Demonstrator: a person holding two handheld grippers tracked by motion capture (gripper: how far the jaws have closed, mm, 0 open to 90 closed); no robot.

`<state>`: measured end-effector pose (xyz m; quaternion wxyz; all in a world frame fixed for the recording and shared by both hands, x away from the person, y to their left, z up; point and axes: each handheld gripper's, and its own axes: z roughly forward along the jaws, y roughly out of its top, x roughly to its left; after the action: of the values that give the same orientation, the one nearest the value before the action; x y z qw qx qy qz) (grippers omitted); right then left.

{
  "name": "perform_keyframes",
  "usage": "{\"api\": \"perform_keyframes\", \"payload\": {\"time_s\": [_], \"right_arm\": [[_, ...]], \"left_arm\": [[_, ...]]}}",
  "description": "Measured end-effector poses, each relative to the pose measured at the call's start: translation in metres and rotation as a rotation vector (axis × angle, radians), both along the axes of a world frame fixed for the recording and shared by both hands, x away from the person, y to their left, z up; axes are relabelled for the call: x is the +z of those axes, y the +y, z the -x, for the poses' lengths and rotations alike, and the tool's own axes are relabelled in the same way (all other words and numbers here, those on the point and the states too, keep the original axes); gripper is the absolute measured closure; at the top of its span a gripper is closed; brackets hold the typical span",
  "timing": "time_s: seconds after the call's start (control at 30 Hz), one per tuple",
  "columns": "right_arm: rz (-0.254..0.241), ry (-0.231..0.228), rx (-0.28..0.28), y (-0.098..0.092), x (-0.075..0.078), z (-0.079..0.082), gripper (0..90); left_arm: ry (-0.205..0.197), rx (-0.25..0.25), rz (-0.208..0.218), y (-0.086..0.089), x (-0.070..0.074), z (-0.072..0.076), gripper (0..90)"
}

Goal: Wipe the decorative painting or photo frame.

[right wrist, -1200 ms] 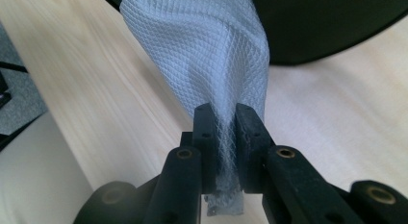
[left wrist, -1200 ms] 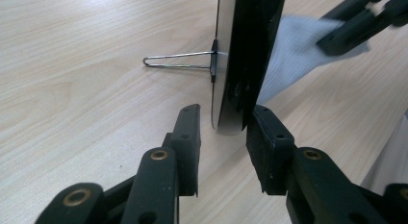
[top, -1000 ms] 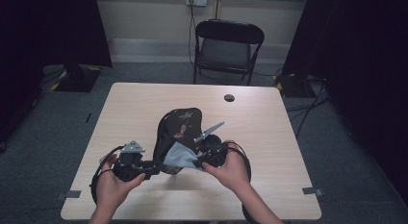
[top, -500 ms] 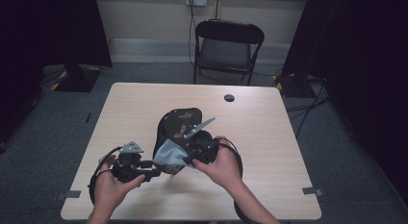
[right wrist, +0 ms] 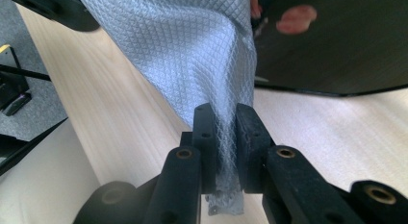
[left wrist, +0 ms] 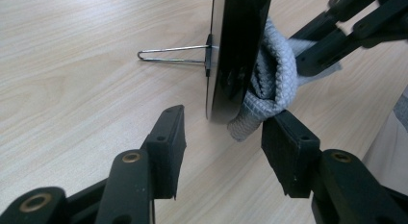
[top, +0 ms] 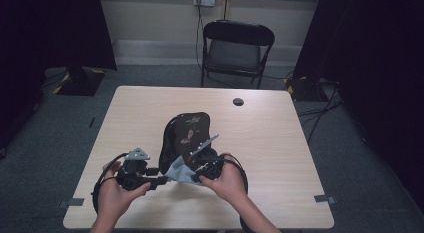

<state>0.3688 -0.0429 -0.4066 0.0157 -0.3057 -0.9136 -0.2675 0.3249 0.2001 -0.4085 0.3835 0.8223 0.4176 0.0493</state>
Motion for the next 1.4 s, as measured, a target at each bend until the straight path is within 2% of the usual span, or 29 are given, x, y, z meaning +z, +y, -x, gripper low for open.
{"api": "perform_keyframes", "payload": {"time_s": [0.17,0.27,0.53,0.77,0.87,1.0,1.4], "right_arm": [[0.009,0.022,-0.012,-0.002,-0.013,-0.001,81.2],[0.032,0.033,-0.021,-0.004,-0.021,-0.002,81.2],[0.082,0.063,-0.025,-0.008,-0.046,-0.001,81.2],[0.085,0.069,-0.022,-0.013,-0.05,0.0,81.2],[0.069,0.063,-0.022,-0.015,-0.045,0.001,81.1],[0.047,0.04,-0.029,-0.019,-0.028,0.001,81.1],[-0.032,-0.085,-0.046,-0.029,0.042,-0.003,81.2]], "left_arm": [[-0.001,-0.006,0.0,0.001,0.001,0.0,50.5],[-0.009,-0.006,0.005,0.002,0.003,0.0,50.2],[0.002,-0.007,0.0,0.002,0.002,0.0,48.5],[0.008,-0.004,-0.002,0.001,0.001,0.0,46.3],[0.007,0.003,-0.002,0.002,0.001,0.0,44.1],[0.005,0.002,0.0,0.004,0.002,0.0,43.6],[0.01,0.005,0.006,0.006,0.002,0.0,38.5]]}}
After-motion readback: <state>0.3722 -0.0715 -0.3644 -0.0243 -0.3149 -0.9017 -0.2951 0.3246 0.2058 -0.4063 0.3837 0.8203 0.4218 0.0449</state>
